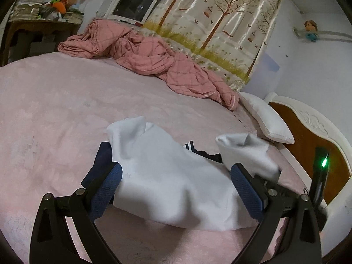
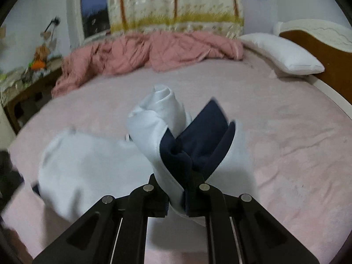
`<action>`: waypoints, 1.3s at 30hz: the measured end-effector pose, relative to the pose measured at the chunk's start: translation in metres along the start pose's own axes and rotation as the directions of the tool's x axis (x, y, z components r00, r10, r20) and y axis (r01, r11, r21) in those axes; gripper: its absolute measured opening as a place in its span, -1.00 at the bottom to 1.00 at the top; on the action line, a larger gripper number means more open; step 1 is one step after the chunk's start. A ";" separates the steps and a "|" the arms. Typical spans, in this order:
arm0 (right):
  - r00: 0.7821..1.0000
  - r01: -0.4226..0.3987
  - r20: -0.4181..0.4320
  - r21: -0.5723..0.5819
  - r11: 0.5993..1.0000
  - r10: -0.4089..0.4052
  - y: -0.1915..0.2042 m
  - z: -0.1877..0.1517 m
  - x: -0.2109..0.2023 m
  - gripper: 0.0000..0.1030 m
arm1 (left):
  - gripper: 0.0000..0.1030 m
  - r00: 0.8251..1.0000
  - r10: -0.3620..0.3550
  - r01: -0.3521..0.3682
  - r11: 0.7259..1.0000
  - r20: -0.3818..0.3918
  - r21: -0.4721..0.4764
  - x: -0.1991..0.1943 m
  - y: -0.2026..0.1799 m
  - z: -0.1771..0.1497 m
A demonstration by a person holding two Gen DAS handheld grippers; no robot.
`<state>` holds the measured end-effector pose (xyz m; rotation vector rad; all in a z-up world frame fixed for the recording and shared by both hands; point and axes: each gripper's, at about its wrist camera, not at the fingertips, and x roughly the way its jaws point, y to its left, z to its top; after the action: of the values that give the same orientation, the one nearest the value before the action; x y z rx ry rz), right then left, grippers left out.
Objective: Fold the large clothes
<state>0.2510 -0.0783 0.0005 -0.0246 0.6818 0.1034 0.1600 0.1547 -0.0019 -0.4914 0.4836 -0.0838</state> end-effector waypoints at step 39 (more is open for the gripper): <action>0.998 -0.021 -0.056 0.068 0.997 0.025 -0.051 0.003 0.021 -0.19 | 0.91 0.998 -0.016 0.021 0.995 -0.056 0.099 0.016 -0.017 -0.016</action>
<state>0.2745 -0.1267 -0.0115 0.0454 0.7419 0.1021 0.1669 0.1295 -0.0132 -0.3968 0.5265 -0.1388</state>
